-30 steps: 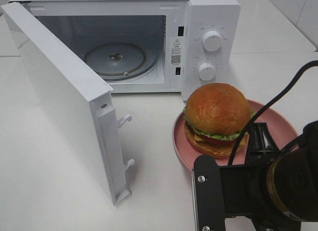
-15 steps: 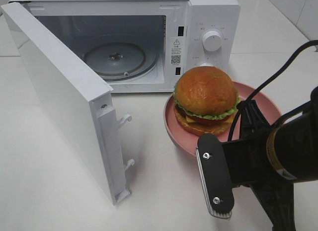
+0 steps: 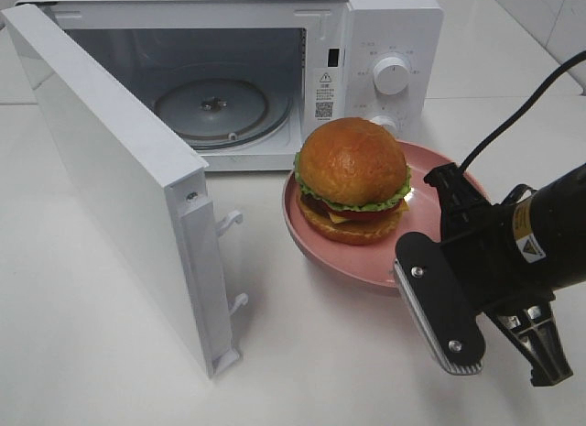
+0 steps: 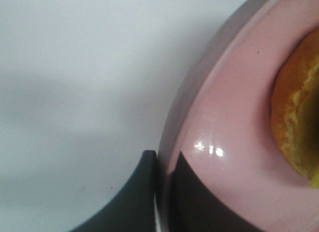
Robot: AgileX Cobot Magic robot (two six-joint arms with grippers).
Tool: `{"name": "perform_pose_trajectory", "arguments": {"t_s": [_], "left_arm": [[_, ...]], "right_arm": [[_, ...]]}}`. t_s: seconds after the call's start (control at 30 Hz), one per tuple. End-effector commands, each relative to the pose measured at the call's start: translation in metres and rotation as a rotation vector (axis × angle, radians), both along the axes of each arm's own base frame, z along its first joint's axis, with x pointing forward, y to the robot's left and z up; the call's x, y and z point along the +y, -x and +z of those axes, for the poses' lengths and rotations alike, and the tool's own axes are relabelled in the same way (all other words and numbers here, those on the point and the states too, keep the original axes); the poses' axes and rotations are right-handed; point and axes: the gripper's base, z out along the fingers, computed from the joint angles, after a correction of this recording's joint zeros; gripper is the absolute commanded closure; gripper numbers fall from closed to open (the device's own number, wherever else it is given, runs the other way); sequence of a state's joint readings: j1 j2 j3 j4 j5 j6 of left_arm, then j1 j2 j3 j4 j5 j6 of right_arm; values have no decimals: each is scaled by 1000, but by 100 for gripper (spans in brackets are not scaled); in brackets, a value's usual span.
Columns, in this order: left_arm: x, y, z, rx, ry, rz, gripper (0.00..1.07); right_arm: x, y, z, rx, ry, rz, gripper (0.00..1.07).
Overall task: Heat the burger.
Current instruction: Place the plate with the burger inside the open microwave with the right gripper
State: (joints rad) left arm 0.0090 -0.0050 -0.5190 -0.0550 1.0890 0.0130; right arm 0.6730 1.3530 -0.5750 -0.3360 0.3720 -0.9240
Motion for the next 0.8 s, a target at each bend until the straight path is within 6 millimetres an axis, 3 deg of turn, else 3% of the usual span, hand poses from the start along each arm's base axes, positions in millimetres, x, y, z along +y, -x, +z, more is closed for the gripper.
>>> {"name": "perform_pose_trajectory", "arguments": {"t_s": [0.03,0.27,0.8], "left_arm": [[0,1,0,-29,1,0,7],[0,1,0,-29,1,0,7],[0,1,0,-29,1,0,7]], "right_arm": [[-4,-7,3,-30,-20,110,107],[-10,-10,2,-10,-35,209,107],[-9,-28,19,-46,4,254,107]]}}
